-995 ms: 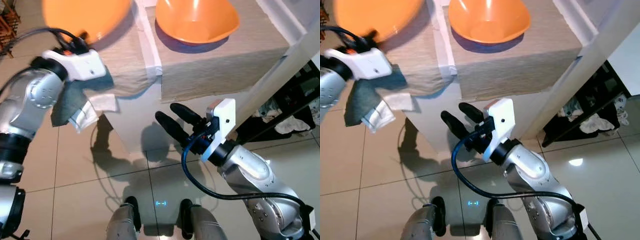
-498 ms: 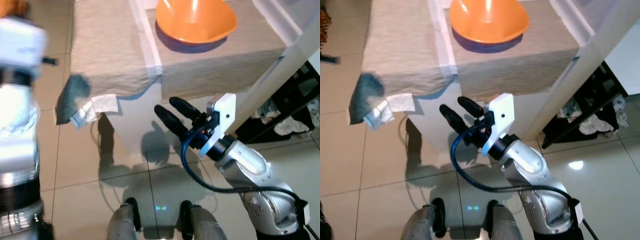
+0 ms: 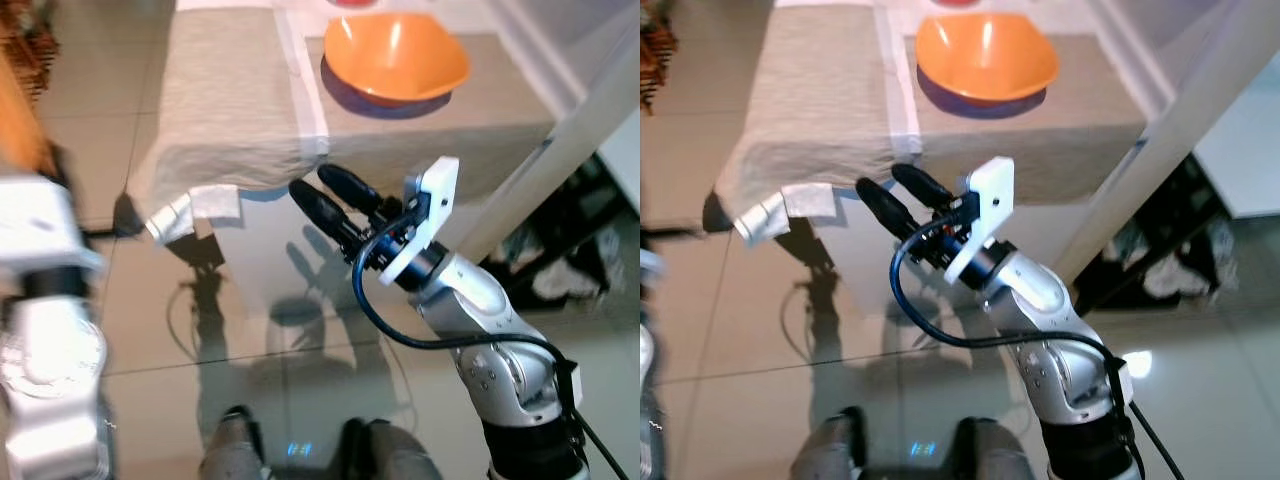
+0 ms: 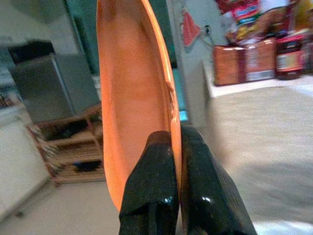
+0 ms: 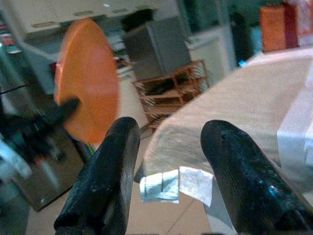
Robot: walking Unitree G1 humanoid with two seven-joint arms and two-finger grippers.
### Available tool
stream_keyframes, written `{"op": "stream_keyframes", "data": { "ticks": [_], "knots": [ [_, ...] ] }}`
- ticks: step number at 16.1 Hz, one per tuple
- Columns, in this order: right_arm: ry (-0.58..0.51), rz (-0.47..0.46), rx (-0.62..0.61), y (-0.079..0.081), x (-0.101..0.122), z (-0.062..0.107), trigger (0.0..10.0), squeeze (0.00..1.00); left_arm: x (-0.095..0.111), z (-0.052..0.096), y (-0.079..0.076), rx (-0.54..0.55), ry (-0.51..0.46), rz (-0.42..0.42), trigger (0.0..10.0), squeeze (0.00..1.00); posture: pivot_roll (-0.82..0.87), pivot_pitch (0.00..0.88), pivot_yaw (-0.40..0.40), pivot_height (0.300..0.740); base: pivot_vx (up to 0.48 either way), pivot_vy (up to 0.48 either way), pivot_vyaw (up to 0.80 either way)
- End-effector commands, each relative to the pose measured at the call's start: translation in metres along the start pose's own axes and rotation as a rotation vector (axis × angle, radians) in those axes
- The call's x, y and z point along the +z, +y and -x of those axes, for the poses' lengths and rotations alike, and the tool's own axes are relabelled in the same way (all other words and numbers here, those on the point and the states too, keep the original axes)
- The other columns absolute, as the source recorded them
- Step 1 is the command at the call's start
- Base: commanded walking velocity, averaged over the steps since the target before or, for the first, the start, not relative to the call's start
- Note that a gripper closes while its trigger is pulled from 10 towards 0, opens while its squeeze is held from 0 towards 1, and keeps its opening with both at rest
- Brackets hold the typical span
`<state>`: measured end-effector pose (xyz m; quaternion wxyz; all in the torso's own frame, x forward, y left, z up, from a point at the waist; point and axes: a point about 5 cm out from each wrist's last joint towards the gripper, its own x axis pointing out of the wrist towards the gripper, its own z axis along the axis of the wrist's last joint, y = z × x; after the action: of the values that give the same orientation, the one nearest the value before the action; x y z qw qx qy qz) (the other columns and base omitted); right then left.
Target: Setting the table
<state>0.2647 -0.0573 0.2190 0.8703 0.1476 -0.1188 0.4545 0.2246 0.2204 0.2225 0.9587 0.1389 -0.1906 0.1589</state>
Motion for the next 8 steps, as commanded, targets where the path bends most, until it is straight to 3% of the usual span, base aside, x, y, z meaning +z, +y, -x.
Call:
{"op": "stream_keyframes", "data": {
  "ticks": [1,3,6,7,8],
  "knots": [
    [-0.025,-0.024,-0.004,-0.006,0.000,0.004,10.0,0.00,0.018,0.005,-0.006,-0.030,-0.102,0.031,10.0,0.00,-0.01,0.108,-0.024,0.740,0.000,-0.465,0.00],
    [-0.036,-0.050,0.017,-0.009,-0.003,0.002,10.0,0.00,0.017,0.010,-0.015,-0.060,-0.092,0.061,10.0,0.00,0.00,0.092,-0.037,0.740,0.000,-0.467,0.00],
    [-0.012,-0.040,0.054,-0.011,-0.012,0.000,10.0,0.00,0.016,0.005,-0.033,-0.122,-0.111,0.063,10.0,0.00,-0.01,0.068,-0.038,0.740,0.000,-0.465,0.79],
    [-0.014,-0.031,0.021,-0.014,-0.013,0.000,10.0,0.00,0.013,0.005,-0.038,-0.148,-0.106,0.065,10.0,0.00,-0.01,0.067,-0.035,0.740,0.000,-0.465,0.79],
    [-0.006,-0.023,-0.032,-0.020,-0.016,0.001,10.0,0.00,0.007,0.006,-0.046,-0.190,-0.093,0.067,10.0,0.00,-0.02,0.063,-0.032,0.740,0.000,-0.465,0.00]
  ]
}}
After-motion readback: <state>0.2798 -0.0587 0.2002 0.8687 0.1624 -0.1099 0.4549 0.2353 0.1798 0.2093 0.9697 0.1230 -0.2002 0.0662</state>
